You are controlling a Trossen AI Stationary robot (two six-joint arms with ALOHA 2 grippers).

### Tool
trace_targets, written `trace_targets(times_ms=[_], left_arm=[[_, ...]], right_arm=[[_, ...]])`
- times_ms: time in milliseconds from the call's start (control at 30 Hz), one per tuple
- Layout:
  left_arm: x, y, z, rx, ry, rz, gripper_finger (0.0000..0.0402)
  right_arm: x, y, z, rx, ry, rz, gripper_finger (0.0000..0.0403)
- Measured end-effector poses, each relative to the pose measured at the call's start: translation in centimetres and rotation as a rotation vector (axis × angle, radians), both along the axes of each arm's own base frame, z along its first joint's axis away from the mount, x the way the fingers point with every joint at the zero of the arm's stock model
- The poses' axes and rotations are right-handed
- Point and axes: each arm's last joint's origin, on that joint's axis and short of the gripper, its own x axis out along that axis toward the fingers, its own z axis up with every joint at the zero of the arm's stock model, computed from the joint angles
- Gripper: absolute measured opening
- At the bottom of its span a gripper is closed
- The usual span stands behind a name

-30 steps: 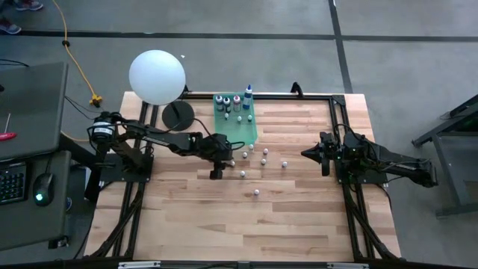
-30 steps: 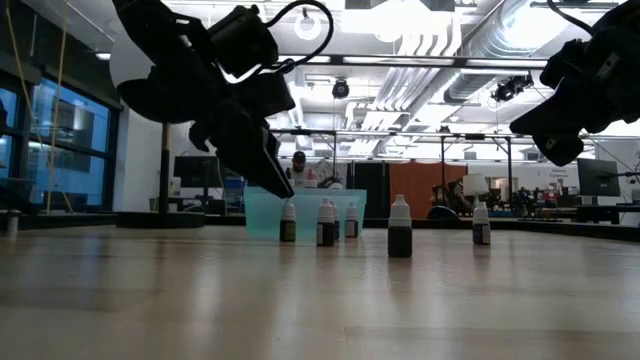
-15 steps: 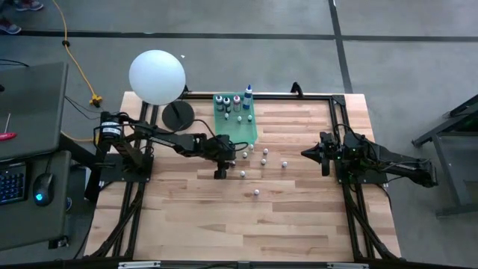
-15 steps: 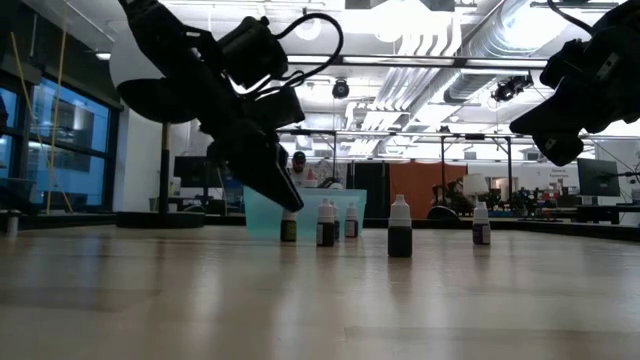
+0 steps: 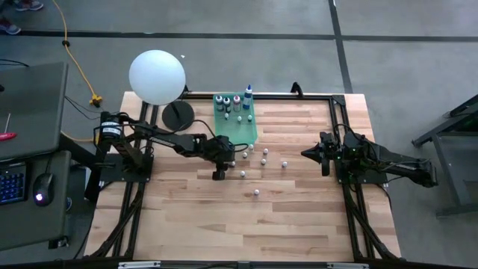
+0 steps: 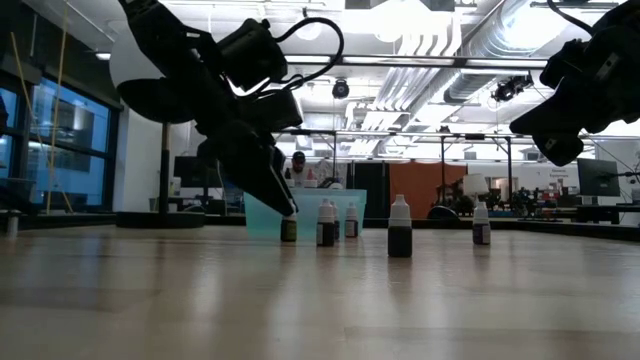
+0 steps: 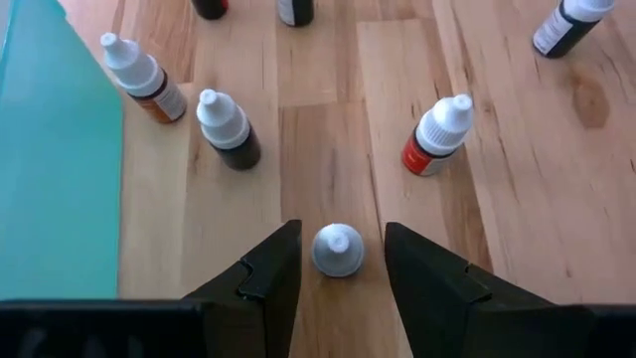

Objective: Pick & Place food coloring
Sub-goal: Put the small green food coloring bottle into the blue bin

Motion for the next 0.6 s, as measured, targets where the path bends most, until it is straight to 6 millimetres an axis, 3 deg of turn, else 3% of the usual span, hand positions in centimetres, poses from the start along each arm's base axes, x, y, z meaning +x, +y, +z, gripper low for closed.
trace_targets(times_ms=[600], left_arm=[[0.00,0.00,0.00,-0.030,0.001,0.033,0.0141]], right_arm=[[0.00,0.00,0.00,0.000,0.000,0.000,0.0000]])
